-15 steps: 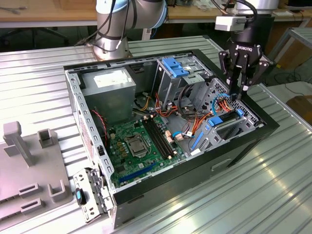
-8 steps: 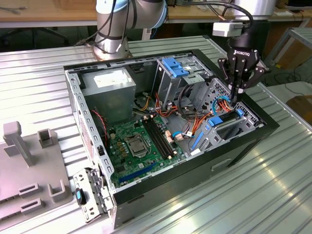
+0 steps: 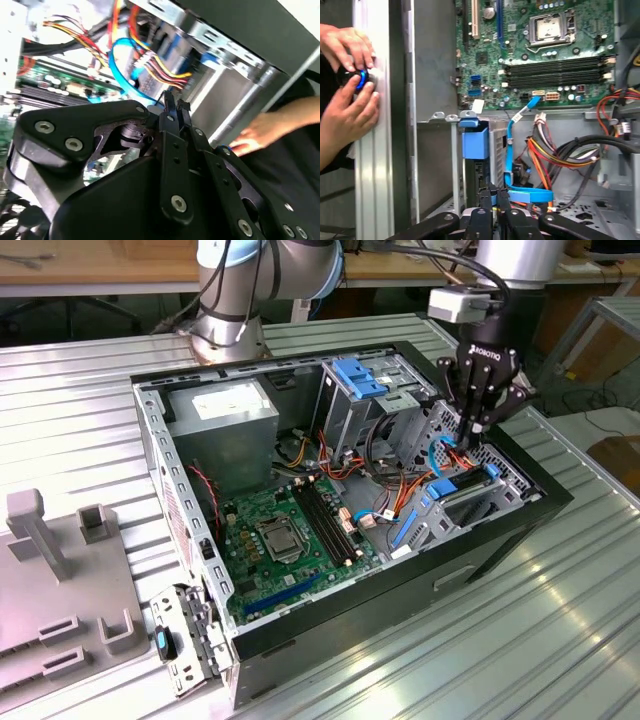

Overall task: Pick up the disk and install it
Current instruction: 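Insert the second disk wire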

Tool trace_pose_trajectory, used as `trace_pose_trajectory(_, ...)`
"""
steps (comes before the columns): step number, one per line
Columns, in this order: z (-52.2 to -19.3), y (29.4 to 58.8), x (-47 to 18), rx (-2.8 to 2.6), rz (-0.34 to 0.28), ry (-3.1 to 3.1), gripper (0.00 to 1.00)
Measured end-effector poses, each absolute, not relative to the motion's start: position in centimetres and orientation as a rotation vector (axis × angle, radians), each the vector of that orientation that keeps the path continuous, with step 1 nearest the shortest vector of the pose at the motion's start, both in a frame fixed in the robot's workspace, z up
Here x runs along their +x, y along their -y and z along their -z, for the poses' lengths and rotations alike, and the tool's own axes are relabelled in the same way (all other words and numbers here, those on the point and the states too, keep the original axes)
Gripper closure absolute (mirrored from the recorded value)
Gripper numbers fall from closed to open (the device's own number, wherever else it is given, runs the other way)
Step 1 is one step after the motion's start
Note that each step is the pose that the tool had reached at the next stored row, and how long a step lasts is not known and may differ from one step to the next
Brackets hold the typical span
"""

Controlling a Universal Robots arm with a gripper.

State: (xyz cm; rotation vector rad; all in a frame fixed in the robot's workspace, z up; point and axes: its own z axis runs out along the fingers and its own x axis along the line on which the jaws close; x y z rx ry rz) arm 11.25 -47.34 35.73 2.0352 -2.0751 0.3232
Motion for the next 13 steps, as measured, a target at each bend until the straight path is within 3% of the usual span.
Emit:
trace_pose_trajectory(3,-35.7,48.4,11.2,2.069,-0.264,2.11,0.84)
trace_pose_trajectory(13,-35.6,51.1,11.2,2.107,-0.21,2.149,0.84)
